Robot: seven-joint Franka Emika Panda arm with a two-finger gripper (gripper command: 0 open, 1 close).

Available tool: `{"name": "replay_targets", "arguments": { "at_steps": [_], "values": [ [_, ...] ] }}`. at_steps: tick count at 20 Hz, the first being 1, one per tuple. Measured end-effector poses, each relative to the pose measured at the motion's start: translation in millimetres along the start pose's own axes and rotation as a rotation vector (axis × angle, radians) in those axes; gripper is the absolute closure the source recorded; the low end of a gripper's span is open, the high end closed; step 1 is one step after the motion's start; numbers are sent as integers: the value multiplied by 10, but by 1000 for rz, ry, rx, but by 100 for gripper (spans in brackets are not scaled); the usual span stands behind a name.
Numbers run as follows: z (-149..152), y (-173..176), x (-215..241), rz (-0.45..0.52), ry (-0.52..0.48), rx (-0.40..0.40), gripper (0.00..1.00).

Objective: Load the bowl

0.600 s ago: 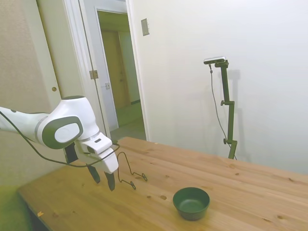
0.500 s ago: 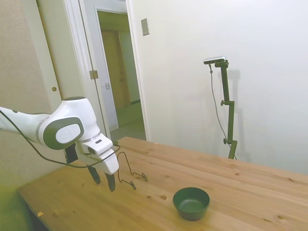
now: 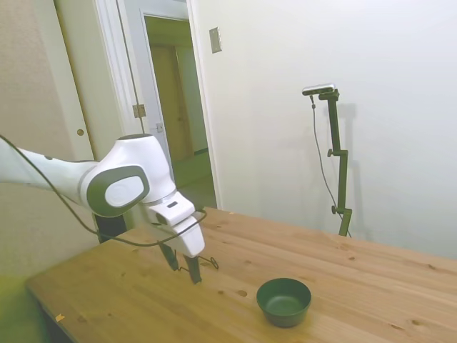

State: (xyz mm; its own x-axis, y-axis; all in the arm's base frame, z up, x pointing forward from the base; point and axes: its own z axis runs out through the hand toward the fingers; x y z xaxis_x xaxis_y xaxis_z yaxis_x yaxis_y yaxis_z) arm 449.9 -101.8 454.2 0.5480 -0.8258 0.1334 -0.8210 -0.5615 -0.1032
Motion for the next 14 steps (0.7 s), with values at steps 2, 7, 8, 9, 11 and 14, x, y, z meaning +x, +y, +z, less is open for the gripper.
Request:
{"name": "replay_targets", "arguments": {
  "at_steps": [2, 7, 8, 9, 11, 14],
  "values": [
    [-20, -101, 269, 11, -4, -20, 0],
    [66, -340, 712, -14, 2, -112, 0],
    [98, -350, 785, -25, 9, -144, 0],
    [127, -353, 860, -30, 13, -169, 0],
    [164, -348, 1007, -27, 19, -197, 0],
    [166, -332, 1182, -22, 30, -206, 0]
  ]
}}
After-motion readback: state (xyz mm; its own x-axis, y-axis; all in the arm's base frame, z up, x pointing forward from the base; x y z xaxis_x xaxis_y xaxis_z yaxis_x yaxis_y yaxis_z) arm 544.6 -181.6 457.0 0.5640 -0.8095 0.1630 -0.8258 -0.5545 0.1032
